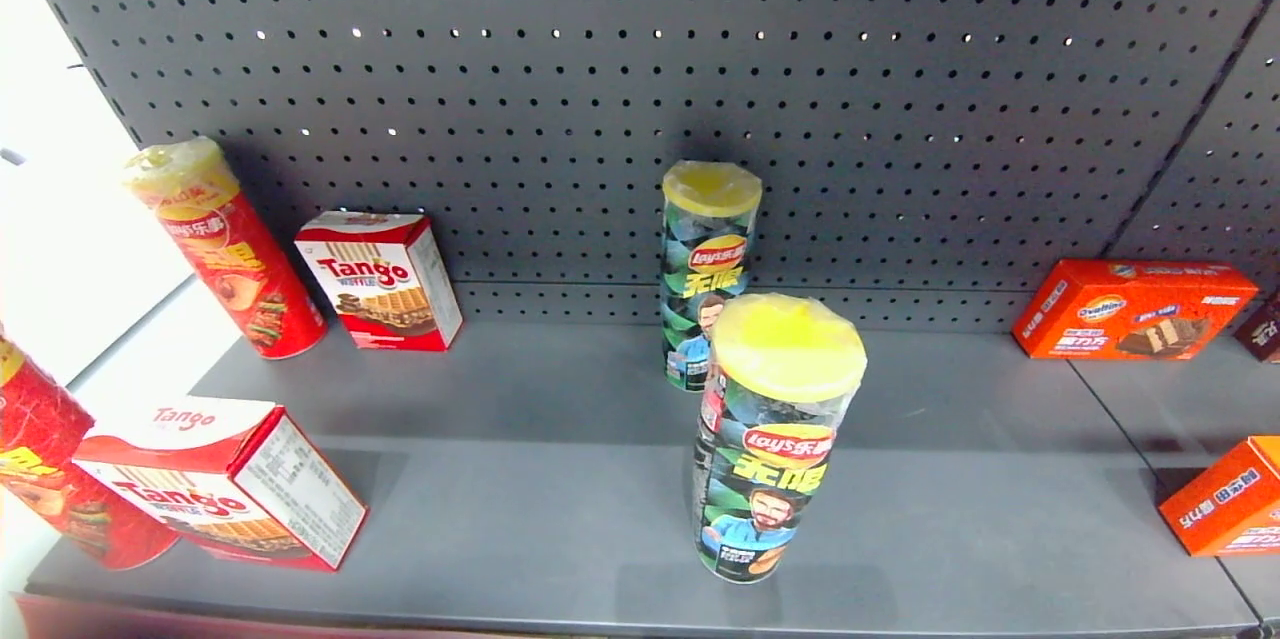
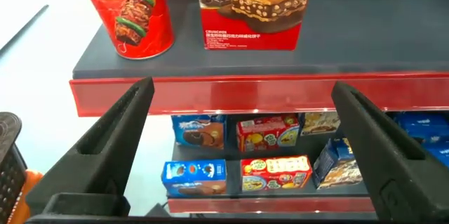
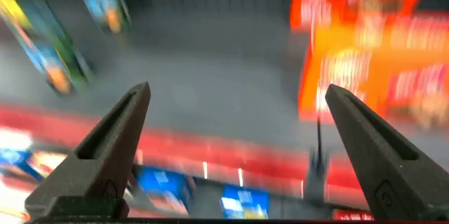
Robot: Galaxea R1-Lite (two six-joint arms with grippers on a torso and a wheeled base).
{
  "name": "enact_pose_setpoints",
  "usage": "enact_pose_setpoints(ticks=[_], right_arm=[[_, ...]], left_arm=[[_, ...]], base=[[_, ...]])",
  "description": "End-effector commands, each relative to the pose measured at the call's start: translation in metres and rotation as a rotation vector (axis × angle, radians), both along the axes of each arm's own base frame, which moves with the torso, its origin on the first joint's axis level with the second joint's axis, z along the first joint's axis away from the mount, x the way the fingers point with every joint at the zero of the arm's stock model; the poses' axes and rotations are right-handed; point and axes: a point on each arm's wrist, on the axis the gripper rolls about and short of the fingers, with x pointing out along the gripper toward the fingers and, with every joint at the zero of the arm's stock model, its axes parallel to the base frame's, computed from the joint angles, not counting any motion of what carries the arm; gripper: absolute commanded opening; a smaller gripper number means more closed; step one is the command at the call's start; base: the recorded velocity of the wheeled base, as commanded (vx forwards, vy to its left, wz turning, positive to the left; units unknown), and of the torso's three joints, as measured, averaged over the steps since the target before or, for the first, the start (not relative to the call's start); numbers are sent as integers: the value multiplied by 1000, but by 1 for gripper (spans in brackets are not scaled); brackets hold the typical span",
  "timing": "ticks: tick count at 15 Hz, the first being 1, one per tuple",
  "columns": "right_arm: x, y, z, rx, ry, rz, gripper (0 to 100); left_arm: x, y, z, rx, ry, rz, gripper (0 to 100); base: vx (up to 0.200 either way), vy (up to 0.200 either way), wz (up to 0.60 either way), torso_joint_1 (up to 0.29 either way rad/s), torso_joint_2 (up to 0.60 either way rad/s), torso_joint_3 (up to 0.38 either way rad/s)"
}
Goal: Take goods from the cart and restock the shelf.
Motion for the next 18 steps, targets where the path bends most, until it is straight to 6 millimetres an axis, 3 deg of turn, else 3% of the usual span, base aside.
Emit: enact_pose_setpoints(ticks=[1, 3, 4, 7, 9, 18], right_arm=[[67, 25, 80, -85, 114, 106, 100], [93, 42, 89, -117, 169, 209, 100], [118, 62, 90, -151, 232, 268, 100], [144, 95, 73, -209, 322, 371, 100], [151, 111, 61, -255, 377, 386, 100], [172, 137, 46, -313, 456, 394, 100]], left_arm=[[0, 0, 0, 1, 4, -2, 100], [0, 0, 0, 1, 4, -2, 100], [0, 0, 0, 1, 3, -2, 100], [0, 0, 0, 4, 1, 0, 100], [0, 0, 0, 4, 3, 0, 100], [0, 0, 0, 29, 0, 0, 100]], base=[[0, 0, 0, 0, 0, 0], [0, 0, 0, 0, 0, 0], [0, 0, 0, 0, 0, 0], [0, 0, 0, 0, 0, 0], [0, 0, 0, 0, 0, 0], [0, 0, 0, 0, 0, 0]])
